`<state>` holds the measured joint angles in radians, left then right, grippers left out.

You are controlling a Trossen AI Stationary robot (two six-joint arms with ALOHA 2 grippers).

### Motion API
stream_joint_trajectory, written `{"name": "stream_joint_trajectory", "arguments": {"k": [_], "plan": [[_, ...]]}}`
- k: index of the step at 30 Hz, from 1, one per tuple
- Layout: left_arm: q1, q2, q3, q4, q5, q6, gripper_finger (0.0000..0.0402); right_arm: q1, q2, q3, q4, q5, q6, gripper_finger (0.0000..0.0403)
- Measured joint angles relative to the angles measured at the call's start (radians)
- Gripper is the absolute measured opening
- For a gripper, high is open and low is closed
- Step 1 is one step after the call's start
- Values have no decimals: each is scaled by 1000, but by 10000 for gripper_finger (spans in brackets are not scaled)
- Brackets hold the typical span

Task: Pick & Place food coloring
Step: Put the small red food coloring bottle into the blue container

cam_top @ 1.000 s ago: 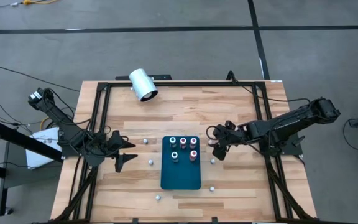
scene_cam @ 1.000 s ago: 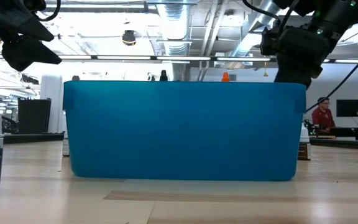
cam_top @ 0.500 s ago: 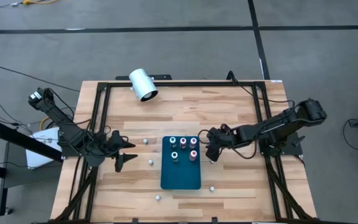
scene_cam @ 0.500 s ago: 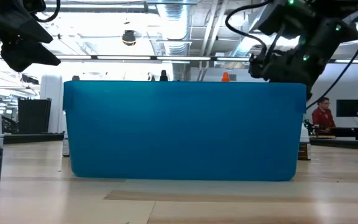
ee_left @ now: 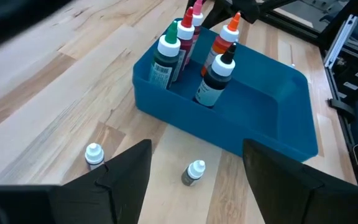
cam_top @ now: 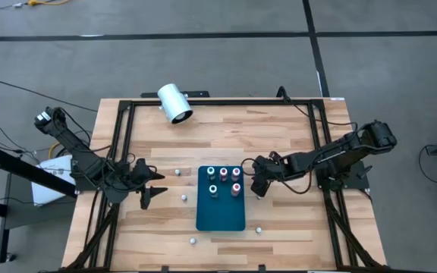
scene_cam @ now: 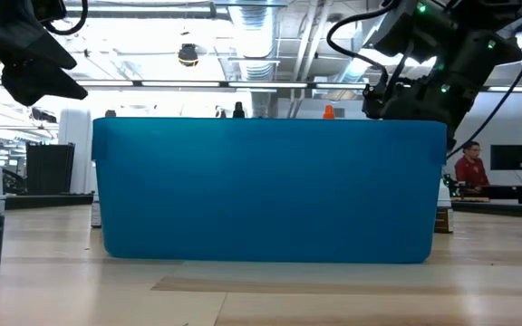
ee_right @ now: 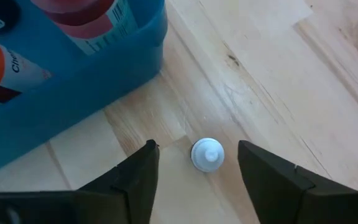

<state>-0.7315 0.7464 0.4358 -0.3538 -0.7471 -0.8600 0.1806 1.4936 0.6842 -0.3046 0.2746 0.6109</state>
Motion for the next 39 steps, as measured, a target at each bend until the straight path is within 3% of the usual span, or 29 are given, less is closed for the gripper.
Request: {"name": "stream_joint_trajectory", "arguments": {"k": [20, 39], "plan": [[0, 0, 0, -9, -1, 2, 242, 0, -2, 1, 0, 16, 10, 42], [0, 0, 0, -15, -1, 1, 242, 0, -15, 1, -3, -16, 20, 37]]}}
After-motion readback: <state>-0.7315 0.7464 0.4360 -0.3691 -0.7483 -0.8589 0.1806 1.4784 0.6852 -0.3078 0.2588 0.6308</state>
